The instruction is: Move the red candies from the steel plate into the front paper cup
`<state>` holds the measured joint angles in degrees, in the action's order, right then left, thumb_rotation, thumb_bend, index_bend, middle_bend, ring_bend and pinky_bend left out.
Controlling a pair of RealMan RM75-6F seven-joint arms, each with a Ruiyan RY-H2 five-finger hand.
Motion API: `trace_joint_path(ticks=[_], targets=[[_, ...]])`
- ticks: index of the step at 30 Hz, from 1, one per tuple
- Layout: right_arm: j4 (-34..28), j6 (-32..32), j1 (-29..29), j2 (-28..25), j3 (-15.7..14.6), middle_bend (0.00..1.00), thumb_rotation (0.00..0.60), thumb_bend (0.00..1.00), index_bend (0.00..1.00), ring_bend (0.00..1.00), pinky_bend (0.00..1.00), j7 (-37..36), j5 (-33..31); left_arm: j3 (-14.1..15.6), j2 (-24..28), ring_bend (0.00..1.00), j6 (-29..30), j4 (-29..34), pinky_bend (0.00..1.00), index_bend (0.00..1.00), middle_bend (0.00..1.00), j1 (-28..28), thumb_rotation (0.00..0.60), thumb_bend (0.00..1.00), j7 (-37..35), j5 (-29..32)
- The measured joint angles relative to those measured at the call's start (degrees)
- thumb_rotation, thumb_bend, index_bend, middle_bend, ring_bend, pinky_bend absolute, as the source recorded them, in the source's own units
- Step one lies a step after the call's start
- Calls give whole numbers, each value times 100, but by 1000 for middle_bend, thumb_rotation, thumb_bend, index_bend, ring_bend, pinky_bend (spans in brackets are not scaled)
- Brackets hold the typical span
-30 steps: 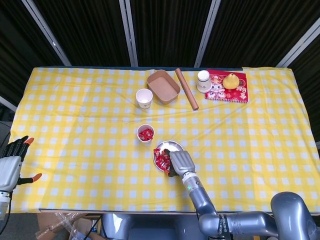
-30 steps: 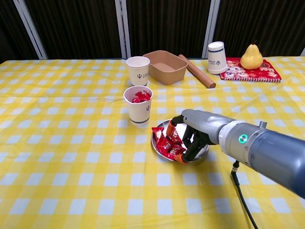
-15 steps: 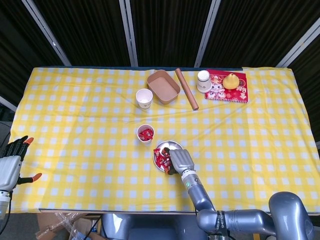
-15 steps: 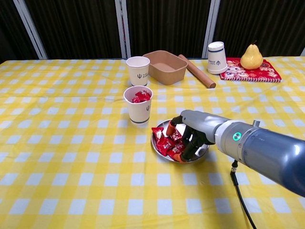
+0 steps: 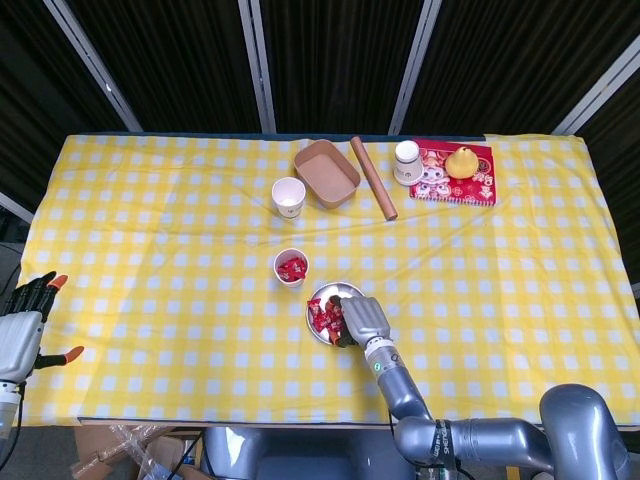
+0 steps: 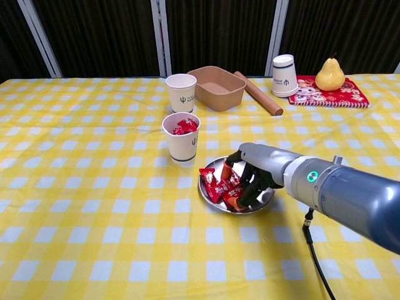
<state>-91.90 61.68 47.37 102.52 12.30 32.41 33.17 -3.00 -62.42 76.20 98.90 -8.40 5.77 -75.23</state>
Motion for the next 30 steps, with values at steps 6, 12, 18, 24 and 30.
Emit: trace_joint_path(ticks=[6, 12, 18, 24, 30], targets=[[-29, -3, -40, -109, -2, 823, 600, 418, 369, 966, 912, 15, -48, -4, 1, 0, -6, 9, 0, 39, 0, -3, 600, 3, 11, 17], [-12, -54, -78, -125, -60, 823, 600, 431, 394, 966, 912, 16, -112, -5, 2, 0, 10, 14, 0, 39, 0, 3, 600, 2, 14, 14], [-8, -54, -103, -122, -80, 823, 600, 516, 459, 966, 912, 4, -110, -3, 5, 0, 11, 18, 0, 39, 0, 5, 600, 2, 7, 10], [3, -54, -136, -120, -88, 823, 600, 579, 488, 966, 912, -33, -96, 1, 7, 0, 11, 20, 0, 39, 0, 5, 600, 2, 0, 2], [-6, -88, -167, -123, -106, 823, 600, 603, 491, 966, 911, -65, -107, 4, 10, 0, 15, 22, 0, 40, 0, 7, 600, 2, -5, -9]])
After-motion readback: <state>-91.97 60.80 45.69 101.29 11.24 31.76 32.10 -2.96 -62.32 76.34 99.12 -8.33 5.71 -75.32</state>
